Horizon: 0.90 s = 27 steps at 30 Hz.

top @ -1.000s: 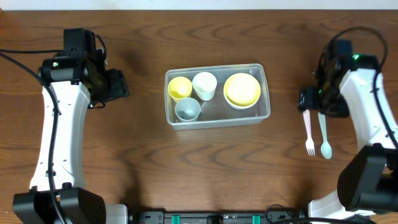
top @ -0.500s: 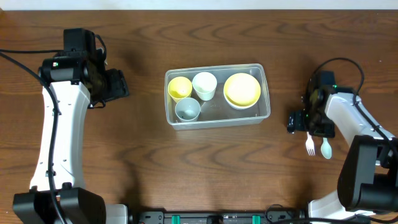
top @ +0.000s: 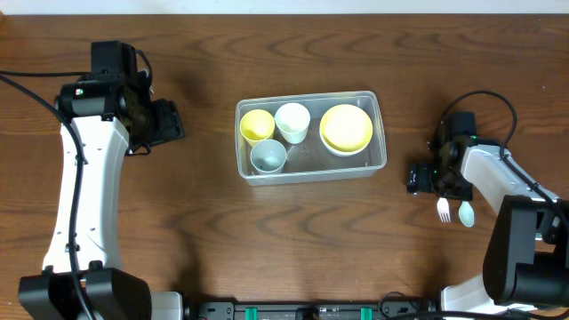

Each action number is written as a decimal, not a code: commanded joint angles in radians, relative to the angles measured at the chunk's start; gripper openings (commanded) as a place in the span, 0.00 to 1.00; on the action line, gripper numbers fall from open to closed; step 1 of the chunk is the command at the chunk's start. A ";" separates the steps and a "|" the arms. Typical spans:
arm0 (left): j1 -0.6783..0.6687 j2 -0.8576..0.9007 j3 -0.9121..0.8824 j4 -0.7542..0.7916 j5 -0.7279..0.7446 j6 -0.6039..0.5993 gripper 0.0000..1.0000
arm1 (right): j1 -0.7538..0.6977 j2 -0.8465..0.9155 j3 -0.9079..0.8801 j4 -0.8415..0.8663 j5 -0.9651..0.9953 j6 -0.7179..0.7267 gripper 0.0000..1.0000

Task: Pack container
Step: 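Move the right gripper to the white fork and grasp its handle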

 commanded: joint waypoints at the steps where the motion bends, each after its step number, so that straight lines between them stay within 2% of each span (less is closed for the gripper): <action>1: 0.004 0.005 -0.003 -0.008 0.000 -0.002 0.71 | -0.008 0.015 -0.026 0.005 0.033 -0.005 0.83; 6: 0.004 0.005 -0.003 -0.008 0.000 -0.002 0.71 | -0.008 0.015 -0.026 -0.010 0.033 -0.005 0.70; 12: 0.004 0.005 -0.003 -0.010 0.000 -0.002 0.71 | -0.008 0.015 -0.026 -0.013 0.032 -0.005 0.48; 16: 0.004 0.005 -0.003 -0.011 0.000 -0.002 0.71 | -0.008 0.015 -0.026 -0.013 0.032 -0.005 0.39; 27: 0.004 0.005 -0.003 -0.011 0.000 -0.002 0.72 | -0.008 0.015 -0.026 -0.013 0.029 -0.005 0.25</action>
